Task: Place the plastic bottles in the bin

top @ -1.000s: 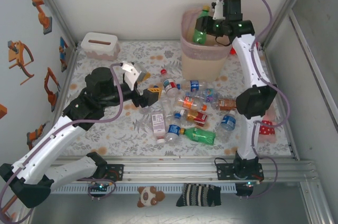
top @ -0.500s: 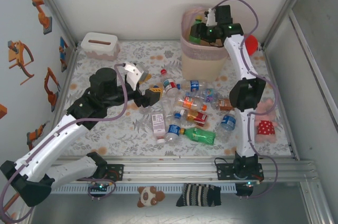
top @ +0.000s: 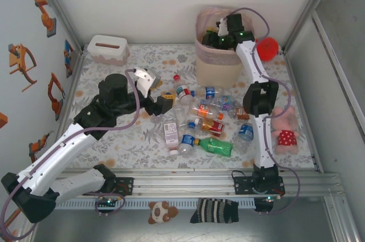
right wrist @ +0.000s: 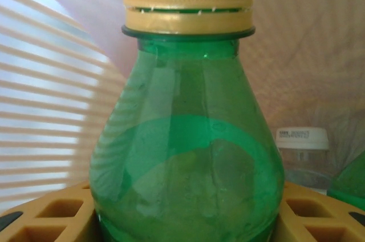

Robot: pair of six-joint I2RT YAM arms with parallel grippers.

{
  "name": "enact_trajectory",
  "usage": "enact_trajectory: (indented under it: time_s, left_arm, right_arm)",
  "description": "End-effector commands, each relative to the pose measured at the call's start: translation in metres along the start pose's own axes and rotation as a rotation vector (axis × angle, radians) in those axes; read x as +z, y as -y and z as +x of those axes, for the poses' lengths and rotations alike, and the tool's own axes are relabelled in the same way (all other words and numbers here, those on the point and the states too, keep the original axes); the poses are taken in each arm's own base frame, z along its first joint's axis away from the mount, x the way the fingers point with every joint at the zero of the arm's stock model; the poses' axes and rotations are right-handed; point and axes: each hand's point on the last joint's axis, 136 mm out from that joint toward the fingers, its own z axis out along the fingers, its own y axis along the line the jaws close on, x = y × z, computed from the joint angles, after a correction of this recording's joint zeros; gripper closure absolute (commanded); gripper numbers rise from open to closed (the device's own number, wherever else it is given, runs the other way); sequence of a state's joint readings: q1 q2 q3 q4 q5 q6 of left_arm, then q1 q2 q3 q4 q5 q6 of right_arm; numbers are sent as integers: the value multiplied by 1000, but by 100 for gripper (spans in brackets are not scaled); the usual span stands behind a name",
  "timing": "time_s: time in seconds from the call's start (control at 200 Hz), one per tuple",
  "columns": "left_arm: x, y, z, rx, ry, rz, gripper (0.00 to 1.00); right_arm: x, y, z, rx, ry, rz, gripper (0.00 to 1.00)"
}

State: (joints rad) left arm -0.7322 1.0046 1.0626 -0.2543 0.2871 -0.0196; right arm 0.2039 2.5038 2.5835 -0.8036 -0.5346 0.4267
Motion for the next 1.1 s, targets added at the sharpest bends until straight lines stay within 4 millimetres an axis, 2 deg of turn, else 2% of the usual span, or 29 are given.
enact_trajectory:
  time_s: [0.0,0.28,0.501,0.551,0.711,1.092]
  left_arm:
    - [2,-3,1,-13,1,-10,19]
    - [3,-7,7,-19,-13,-28,19]
    - [0,-11,12,-38,-14,-48,19]
    - [-1,-11,14,-42,-17,-53,19]
    - [-4,-15,17,-54,-18,-69,19]
    - [-2,-22,29,-78,-55,-94,19]
  right_arm:
    - [2,9,13,10,-55,13,68]
    - [23,45,52,34,-183,94,59]
    - [29,59,59,35,-197,139,44]
    - [26,55,55,30,-186,134,40]
    - [7,38,36,-12,-125,124,19]
    - [-58,-16,-1,-88,10,97,18]
